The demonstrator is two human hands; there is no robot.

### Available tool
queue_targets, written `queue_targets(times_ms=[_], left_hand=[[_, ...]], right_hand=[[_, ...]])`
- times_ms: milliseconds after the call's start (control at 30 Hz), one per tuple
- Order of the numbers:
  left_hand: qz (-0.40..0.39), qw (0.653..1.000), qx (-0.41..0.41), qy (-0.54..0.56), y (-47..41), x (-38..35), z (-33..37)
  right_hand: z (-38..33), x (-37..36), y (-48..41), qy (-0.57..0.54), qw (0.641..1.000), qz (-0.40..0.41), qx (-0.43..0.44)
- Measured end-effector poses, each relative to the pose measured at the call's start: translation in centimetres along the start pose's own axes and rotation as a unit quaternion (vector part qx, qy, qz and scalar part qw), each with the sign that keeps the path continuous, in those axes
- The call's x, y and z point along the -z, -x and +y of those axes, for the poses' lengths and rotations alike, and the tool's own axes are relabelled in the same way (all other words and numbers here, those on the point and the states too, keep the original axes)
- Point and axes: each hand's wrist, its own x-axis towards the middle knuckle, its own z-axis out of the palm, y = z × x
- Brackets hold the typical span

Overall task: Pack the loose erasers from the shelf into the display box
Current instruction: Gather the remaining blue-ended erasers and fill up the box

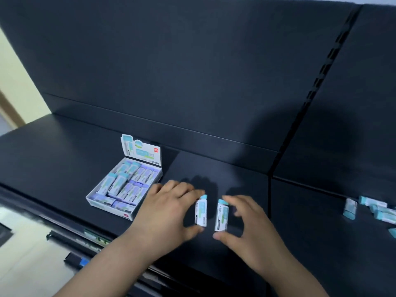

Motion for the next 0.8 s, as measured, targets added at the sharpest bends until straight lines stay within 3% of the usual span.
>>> queue_targets(times_ms=[367,600,800], left_hand=[[0.054,0.998,0.018,-0.032,-0.2,2.4,-10.7],[-0.019,0.999,-0.023,-0.021,-1.7,2.1,-19.3],[-0.035,0.997,-0.075,0.006,-4.2,0.5,-21.8]], right_hand=[[-5.9,-6.1,-5.3,-0.008,1.000,0.020,-0.004],[-10.2,-10.9,-9.9,0.006,0.998,0.047,-0.035],[-11.9,-12.8,-14.2,0.065,0.992,0.078,-0.076]])
